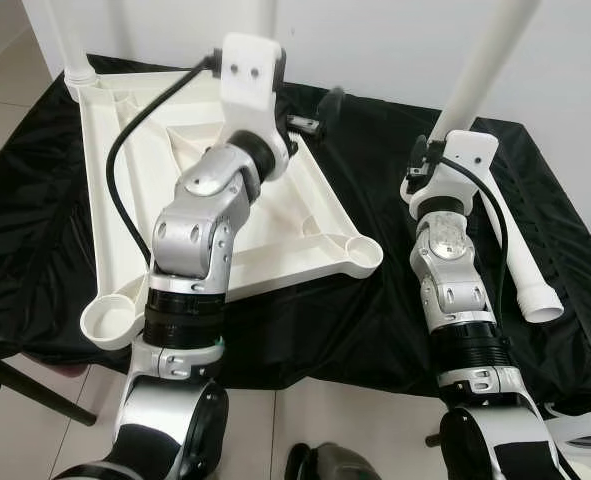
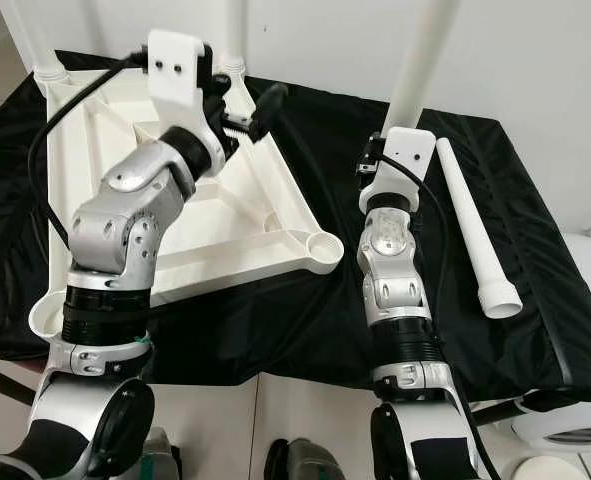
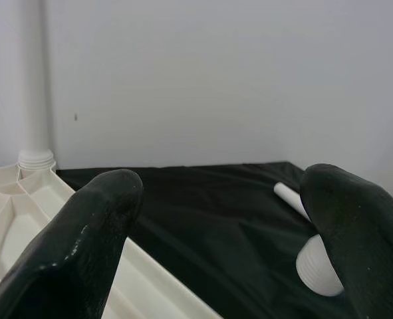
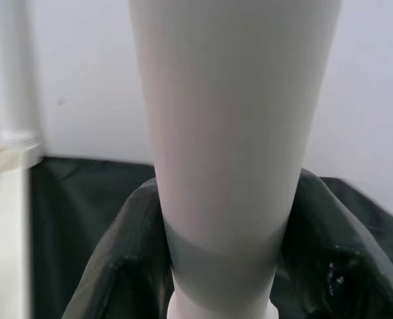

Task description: Building children table

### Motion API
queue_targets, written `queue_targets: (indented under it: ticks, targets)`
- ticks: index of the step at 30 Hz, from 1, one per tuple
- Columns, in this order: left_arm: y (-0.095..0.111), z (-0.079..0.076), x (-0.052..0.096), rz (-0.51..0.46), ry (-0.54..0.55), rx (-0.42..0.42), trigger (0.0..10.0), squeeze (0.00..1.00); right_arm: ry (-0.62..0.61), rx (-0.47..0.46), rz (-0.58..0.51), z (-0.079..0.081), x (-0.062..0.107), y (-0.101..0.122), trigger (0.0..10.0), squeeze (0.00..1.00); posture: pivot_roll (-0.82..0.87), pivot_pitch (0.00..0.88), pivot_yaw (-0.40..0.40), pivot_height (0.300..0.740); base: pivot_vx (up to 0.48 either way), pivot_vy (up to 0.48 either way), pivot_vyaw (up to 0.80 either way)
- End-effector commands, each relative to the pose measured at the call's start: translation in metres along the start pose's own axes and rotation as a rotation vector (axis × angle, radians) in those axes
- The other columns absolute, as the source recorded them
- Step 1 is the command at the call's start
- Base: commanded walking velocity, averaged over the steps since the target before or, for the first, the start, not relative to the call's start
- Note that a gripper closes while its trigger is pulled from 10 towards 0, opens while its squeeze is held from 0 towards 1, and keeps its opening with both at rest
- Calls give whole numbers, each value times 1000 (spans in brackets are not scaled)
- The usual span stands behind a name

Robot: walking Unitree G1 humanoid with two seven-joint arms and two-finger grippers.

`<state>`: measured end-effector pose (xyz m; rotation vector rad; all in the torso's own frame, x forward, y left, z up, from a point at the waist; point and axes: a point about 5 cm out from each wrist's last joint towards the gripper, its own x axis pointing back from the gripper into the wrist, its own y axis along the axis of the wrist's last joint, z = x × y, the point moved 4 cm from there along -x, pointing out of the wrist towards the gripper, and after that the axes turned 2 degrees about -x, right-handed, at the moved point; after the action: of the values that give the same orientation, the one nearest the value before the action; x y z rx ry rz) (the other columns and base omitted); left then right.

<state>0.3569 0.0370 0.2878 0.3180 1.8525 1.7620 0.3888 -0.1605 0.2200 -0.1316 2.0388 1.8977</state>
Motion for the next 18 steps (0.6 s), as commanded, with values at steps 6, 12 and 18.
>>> queue_targets:
  ticks: [6, 12, 18]
  targets:
    - [-42, -8, 16, 152, -43, -98, 10000, 0, 6, -21, -6, -5, -1, 6, 10000, 0, 100, 36, -130, 740, 0, 0, 0]
    - [-87, -24, 30, 310, -147, -272, 10000, 0, 103, -68, 8, 13, 3, 9, 10000, 0, 111, 53, -128, 740, 0, 0, 0]
    - [-110, -34, 37, 369, -219, -358, 10000, 0, 151, -88, 5, 25, 5, 14, 10000, 0, 106, 60, -122, 740, 0, 0, 0]
